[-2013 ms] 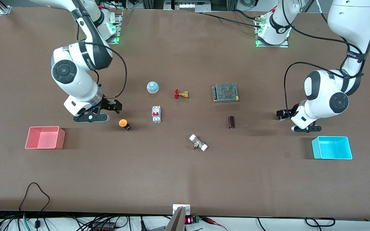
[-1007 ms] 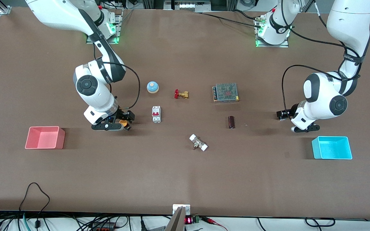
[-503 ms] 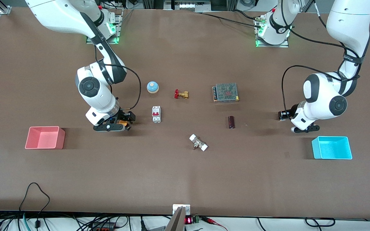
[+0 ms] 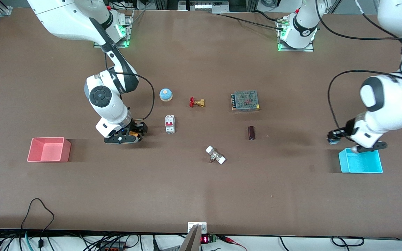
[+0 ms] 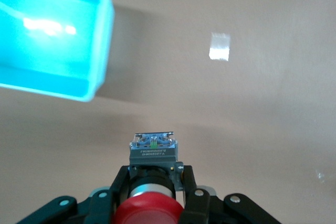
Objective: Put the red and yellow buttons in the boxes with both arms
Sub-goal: 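Lift the red button with the left gripper and carry it over the cyan box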
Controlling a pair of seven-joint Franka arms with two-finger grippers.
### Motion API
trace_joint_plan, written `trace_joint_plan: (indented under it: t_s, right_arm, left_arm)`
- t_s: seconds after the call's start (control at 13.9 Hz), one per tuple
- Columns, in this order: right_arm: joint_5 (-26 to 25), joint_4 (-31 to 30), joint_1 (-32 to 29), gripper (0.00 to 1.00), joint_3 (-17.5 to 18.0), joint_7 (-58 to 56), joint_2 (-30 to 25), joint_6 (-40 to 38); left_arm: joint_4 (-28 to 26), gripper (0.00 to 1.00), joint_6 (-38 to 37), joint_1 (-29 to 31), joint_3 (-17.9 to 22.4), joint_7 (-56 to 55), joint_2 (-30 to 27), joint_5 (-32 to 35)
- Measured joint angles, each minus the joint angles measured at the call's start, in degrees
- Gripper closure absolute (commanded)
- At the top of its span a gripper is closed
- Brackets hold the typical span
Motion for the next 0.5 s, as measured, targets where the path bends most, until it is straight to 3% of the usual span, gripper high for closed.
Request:
trace_joint_plan:
  t_s: [0.5]
  right_arm:
    - [-0.1, 0.0, 0.0, 0.65, 0.0, 0.0, 0.1, 0.1]
  left_arm:
    - [7.4, 0.69, -4.8, 3.6, 0.1, 3.1, 1.4, 1.6]
